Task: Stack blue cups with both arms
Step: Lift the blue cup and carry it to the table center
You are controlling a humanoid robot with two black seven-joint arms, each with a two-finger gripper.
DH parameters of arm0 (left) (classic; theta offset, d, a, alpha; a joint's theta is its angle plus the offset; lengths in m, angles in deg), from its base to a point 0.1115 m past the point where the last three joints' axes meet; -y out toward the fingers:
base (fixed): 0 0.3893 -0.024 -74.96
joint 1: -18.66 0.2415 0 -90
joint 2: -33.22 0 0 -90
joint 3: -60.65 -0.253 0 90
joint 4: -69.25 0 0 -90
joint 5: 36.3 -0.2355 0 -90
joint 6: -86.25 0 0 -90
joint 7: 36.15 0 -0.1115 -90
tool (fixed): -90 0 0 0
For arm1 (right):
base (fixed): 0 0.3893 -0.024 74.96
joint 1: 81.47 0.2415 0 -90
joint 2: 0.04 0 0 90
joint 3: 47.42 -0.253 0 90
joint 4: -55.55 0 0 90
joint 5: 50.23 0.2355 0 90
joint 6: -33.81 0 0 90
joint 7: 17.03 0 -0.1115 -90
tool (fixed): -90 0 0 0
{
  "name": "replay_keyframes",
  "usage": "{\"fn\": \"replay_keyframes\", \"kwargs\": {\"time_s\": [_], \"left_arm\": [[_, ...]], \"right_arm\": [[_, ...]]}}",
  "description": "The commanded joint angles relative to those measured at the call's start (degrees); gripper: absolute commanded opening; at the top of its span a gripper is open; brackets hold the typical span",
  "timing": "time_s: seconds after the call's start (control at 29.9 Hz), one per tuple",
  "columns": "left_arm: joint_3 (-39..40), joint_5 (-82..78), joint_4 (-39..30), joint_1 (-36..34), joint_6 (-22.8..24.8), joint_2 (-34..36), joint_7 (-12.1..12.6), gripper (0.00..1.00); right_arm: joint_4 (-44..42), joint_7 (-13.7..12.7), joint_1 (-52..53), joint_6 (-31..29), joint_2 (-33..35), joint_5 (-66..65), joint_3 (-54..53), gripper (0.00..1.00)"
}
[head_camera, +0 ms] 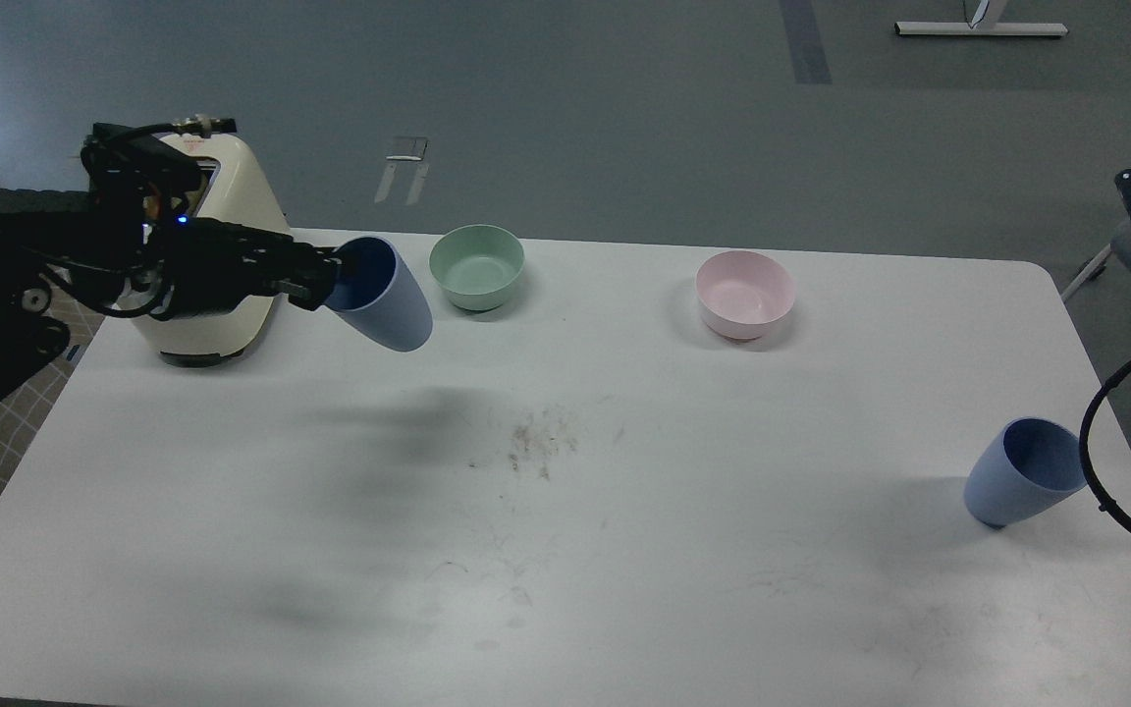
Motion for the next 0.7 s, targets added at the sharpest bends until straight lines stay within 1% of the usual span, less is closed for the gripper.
{"fn": "replay_keyframes", "kwargs": {"time_s": [0.0, 0.07, 0.13, 0.2, 0.3, 0.5, 0.67], "left_arm": [[-11.16, -0.68, 0.76, -10.36, -0.01, -8.71, 0.28, 0.00], [-14.79, -0.68, 1.38, -12.93, -0.01, -10.92, 0.28, 0.00], [-20.14, -0.68, 3.57, -16.09, -0.01, -15.65, 0.28, 0.00], [-21.83, -0.68, 5.15, -16.54, -0.01, -19.43, 0.37, 0.00], [-22.19, -0.76, 6.82, -16.28, -0.01, -22.17, 0.37, 0.00], [-23.50, -1.82, 9.99, -15.84, -0.01, -23.76, 0.72, 0.00], [-24.82, -1.91, 10.08, -15.31, -0.01, -24.29, 1.16, 0.00]], "right_arm": [[-0.34, 0.09, -1.54, 0.00, 1.37, 3.52, -0.77, 1.00], [-0.60, 0.09, -1.90, 0.00, 1.55, 4.49, -1.38, 1.00], [-1.48, 0.00, -2.34, 0.00, 1.64, 5.11, -2.17, 1.00], [-1.66, 0.00, -2.60, 0.00, 1.99, 5.20, -2.26, 1.00], [-1.57, 0.00, -3.30, 0.00, 2.08, 5.20, -2.27, 1.00], [-1.48, 0.00, -3.40, 0.00, 2.08, 5.20, -2.27, 1.00], [-1.48, 0.00, -3.57, 0.00, 1.99, 5.20, -2.27, 1.00]]}}
